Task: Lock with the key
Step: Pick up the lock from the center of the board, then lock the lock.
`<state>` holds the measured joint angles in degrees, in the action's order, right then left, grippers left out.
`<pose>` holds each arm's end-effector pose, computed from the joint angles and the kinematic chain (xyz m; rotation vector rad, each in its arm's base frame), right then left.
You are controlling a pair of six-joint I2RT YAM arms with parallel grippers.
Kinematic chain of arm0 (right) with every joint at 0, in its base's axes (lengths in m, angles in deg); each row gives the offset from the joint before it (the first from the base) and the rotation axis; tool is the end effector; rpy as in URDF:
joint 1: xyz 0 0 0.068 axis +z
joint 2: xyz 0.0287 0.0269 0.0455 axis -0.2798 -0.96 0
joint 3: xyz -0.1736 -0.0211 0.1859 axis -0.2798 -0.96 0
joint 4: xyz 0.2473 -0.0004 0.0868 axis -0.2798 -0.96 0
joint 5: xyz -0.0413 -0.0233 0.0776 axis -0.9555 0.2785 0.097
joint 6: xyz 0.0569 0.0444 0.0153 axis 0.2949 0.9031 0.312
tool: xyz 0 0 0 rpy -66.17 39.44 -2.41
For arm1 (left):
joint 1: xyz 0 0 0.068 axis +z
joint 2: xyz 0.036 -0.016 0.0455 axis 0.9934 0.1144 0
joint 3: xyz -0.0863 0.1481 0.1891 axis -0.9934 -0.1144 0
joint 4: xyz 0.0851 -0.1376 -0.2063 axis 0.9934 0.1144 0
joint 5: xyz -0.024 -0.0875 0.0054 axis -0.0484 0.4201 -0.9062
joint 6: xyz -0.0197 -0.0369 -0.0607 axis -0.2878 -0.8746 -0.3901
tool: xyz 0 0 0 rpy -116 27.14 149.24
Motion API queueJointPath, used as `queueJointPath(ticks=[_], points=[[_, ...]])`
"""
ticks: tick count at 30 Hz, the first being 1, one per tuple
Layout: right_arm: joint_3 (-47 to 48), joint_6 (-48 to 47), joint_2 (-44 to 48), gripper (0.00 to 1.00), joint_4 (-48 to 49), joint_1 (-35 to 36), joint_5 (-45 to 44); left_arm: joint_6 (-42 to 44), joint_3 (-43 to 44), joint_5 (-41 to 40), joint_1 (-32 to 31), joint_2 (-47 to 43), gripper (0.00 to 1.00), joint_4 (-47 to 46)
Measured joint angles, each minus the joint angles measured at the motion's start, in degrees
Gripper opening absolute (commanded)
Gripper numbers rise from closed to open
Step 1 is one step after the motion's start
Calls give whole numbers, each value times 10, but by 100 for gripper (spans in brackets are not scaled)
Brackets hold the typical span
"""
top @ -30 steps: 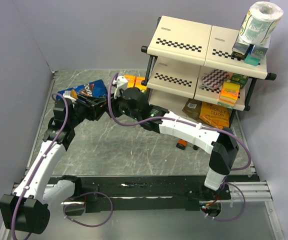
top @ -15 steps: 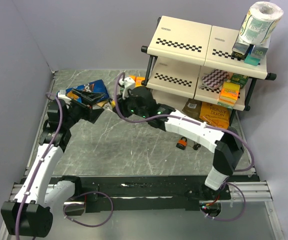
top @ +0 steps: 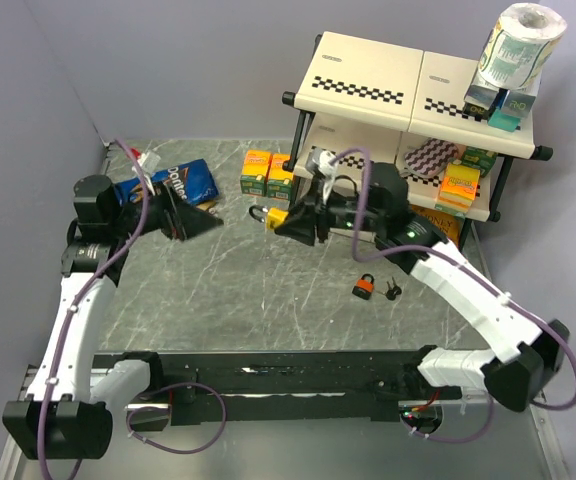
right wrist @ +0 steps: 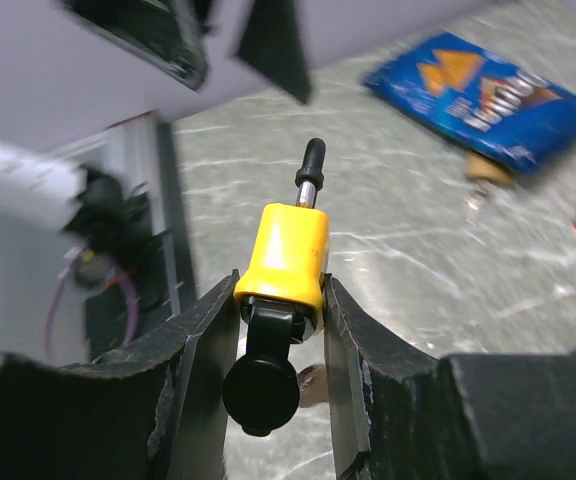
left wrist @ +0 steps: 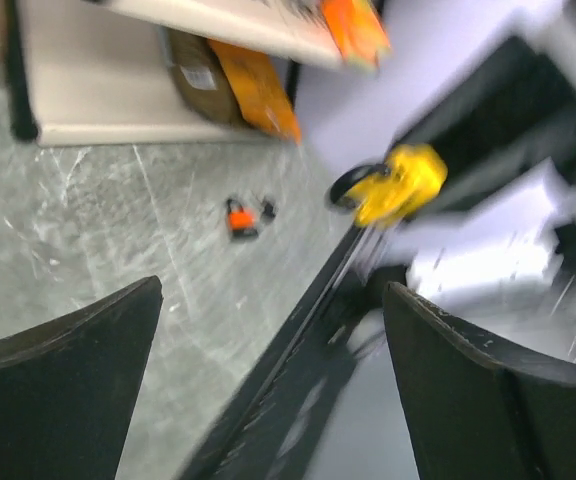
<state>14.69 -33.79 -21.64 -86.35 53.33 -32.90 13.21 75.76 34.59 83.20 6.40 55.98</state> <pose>0.2209 0.2153 0.3842 -1.0200 1.5023 1.0785 0.2346 -0.0527 0.3616 0.1857 1.8681 -1.3330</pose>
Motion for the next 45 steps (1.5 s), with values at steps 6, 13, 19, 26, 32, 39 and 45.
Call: queueJointPath(ticks=[6, 13, 19, 26, 32, 39, 45], points=[[-3, -37, 45, 0, -39, -2, 126, 301, 46, 84, -50, -13, 90, 147], [-3, -54, 41, 0, -91, -2, 207, 426, 51, 63, -158, -34, 64, 169], [-2, -63, 40, 0, -106, 7, 223, 450, 55, 26, -228, -24, 56, 168], [-1, -70, 37, 0, -112, 23, 224, 451, 55, -5, -282, -19, 31, 157], [-1, -81, 35, 79, -123, 22, 210, 449, 55, -6, -301, -18, 1, 162], [1, -106, 43, 98, -146, 24, 182, 436, 46, -34, -301, -18, 1, 159], [3, -132, 55, 100, -172, 24, 158, 433, 43, -38, -301, -18, 1, 159]])
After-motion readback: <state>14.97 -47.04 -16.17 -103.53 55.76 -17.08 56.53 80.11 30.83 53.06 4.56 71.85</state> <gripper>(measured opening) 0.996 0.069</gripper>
